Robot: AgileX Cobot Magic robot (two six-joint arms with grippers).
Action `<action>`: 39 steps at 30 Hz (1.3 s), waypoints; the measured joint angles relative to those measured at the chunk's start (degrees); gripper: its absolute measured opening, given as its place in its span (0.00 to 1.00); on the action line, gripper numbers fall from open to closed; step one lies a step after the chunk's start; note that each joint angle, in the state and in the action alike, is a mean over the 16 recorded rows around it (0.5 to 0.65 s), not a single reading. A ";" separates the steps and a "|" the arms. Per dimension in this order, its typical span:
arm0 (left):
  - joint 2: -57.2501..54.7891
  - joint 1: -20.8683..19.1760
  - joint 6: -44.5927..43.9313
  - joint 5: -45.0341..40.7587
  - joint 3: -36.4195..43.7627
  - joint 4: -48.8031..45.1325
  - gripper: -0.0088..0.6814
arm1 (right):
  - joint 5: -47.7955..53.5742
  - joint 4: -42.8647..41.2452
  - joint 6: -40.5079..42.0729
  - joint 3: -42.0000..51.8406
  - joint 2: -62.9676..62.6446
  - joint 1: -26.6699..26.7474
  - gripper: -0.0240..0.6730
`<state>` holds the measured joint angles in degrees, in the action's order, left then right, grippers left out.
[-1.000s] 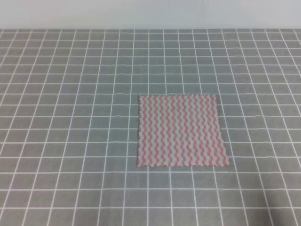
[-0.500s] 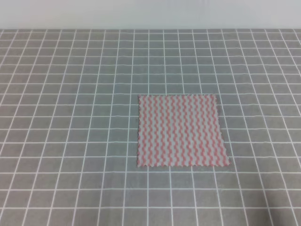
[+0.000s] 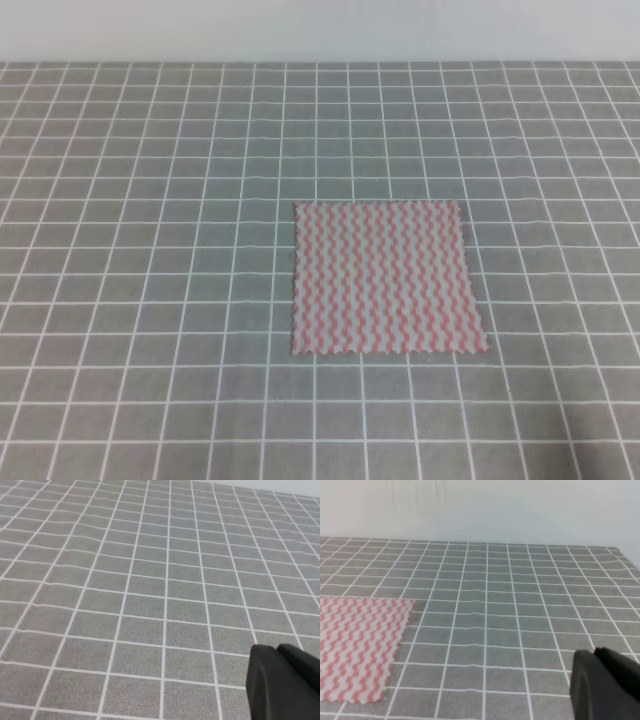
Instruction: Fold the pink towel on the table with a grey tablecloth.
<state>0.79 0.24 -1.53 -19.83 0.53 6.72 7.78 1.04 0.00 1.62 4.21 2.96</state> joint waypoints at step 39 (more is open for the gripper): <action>-0.53 -0.01 19.08 16.14 -0.27 9.36 0.01 | -9.10 70.87 3.73 -1.62 -0.07 -0.03 0.01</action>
<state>0.26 0.23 17.55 -3.69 0.26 16.07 -1.32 71.91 3.73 0.00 4.14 2.93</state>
